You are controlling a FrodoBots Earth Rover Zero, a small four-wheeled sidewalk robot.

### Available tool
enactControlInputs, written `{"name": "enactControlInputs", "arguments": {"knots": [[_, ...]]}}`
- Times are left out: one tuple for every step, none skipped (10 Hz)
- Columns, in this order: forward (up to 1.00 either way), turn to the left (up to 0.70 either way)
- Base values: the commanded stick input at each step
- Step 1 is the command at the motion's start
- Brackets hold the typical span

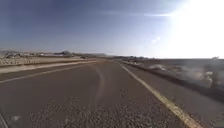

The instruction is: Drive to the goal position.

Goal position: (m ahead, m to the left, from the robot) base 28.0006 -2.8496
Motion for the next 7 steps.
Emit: {"name": "enactControlInputs", "arguments": {"knots": [[0.7, 0.0], [0.7, 0.0], [0.7, 0.0], [0.7, 0.0], [0.7, 0.0], [0.7, 0.0], [0.7, 0.0]]}}
